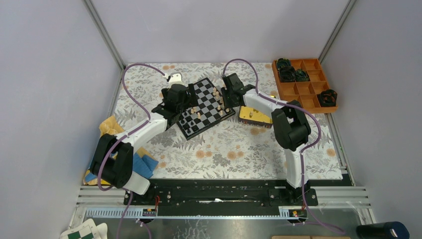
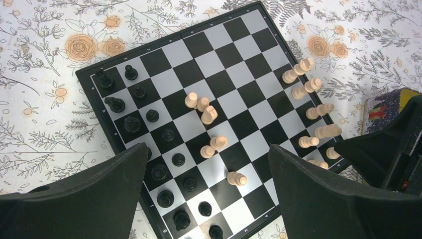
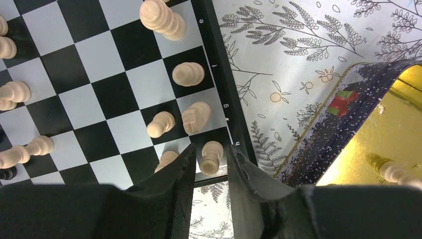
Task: Set up the chess pieces on the board
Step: Place the chess piece on the chessboard, then pick up the chess piece from the storage box.
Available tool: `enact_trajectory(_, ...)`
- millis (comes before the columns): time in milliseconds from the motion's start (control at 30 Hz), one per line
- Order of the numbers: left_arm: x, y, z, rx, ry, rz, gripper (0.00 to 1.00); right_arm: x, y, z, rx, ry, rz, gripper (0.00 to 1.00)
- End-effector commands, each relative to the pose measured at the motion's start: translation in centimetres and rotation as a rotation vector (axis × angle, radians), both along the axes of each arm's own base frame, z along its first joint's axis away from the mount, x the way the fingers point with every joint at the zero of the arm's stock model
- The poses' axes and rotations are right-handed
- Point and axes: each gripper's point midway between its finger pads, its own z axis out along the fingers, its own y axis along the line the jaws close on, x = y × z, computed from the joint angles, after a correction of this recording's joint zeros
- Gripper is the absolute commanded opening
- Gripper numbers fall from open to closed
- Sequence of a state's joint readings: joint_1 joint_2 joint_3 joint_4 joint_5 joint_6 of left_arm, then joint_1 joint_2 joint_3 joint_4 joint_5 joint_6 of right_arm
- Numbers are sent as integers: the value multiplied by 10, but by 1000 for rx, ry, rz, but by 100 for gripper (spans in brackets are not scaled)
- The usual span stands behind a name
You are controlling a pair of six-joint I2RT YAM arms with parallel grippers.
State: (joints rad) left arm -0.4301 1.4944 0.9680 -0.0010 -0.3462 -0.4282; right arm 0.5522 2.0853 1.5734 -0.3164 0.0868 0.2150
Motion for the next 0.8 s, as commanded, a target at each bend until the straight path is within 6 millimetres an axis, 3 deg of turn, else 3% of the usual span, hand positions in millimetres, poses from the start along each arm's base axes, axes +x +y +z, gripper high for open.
enact_trajectory(0, 8, 0, 8, -10, -30, 7, 99, 7, 6, 54, 41, -116, 18, 36)
enact_trajectory(267, 9, -1, 9, -10, -26, 6, 99, 7, -10, 100, 27, -221, -10, 41)
enact_trajectory(433, 8, -2, 6, -14, -15, 2, 99, 10, -38, 121, 6, -272, -90, 49)
enact_trajectory(600, 7, -3, 2, -20, -6, -1, 99, 10, -83, 117, -8, -271, -199, 52)
enact_trajectory(767, 7, -6, -2, -27, 6, -8, 99, 5, -119, 98, -40, -232, -271, 52)
